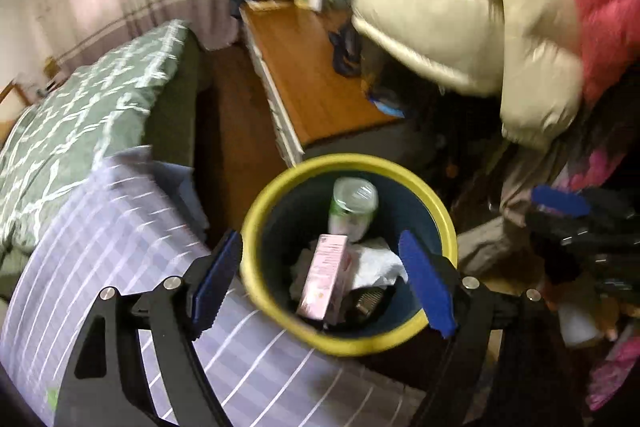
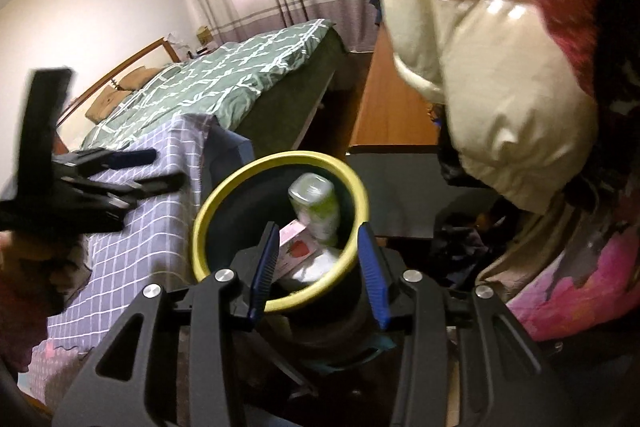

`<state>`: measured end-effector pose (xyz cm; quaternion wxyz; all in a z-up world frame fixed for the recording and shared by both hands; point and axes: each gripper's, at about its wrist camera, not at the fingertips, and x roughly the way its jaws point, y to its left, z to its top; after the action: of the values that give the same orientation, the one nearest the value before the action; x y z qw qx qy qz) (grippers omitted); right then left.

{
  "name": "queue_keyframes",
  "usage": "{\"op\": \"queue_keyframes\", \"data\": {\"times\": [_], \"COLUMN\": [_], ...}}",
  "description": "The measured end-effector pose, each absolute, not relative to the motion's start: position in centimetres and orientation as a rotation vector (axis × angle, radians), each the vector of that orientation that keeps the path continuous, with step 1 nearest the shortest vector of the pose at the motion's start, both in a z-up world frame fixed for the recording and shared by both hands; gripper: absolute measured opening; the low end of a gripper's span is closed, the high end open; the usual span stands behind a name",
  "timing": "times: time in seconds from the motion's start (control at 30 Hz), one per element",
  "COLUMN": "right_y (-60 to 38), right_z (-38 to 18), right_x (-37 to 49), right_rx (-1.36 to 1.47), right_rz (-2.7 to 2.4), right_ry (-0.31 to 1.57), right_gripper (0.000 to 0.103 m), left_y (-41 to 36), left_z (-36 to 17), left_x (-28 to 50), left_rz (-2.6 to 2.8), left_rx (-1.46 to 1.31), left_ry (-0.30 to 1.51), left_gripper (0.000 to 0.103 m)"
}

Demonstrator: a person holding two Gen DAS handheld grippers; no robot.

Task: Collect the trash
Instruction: 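Carry the pink carton with the left tool and drop it into the bin, then reach the right tool to the green-and-white tea box and grasp it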

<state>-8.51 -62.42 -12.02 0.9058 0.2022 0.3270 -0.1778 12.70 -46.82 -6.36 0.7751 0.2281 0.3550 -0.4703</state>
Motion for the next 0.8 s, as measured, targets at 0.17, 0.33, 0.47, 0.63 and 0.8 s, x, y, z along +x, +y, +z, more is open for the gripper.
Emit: {"op": "queue_keyframes", "data": {"times": [0.17, 0.33, 0.47, 0.63, 0.8], "right_y": [-58.6, -53.3, -48.3, -41.7, -35.1], "right_z": [-11.5, -10.9, -10.5, -10.4, -10.7], "right_x": [-6.0, -2.8, 0.5, 3.9, 6.1], "right_rx": [0.379, 0.335, 0.296, 0.256, 0.206], "right_rz": [-0.300, -0.192, -0.088, 0.052, 0.169], "right_ry": [0.689, 0.711, 0.732, 0.758, 0.794], "right_gripper": [0.040, 0.041, 0.041, 0.041, 0.041], "left_y": [-35.8, -22.2, -12.5, -3.2, 2.7], "left_z": [-2.0, -0.2, -0.7, -3.3, -6.3], "left_x": [14.0, 15.3, 16.2, 17.9, 19.6], "left_rz": [-0.868, -0.588, -0.368, -0.146, -0.038], "left_rx": [0.322, 0.204, 0.127, 0.028, -0.082], "left_ry": [0.657, 0.551, 0.511, 0.485, 0.539], "left_gripper": [0.089, 0.092, 0.093, 0.093, 0.093]}}
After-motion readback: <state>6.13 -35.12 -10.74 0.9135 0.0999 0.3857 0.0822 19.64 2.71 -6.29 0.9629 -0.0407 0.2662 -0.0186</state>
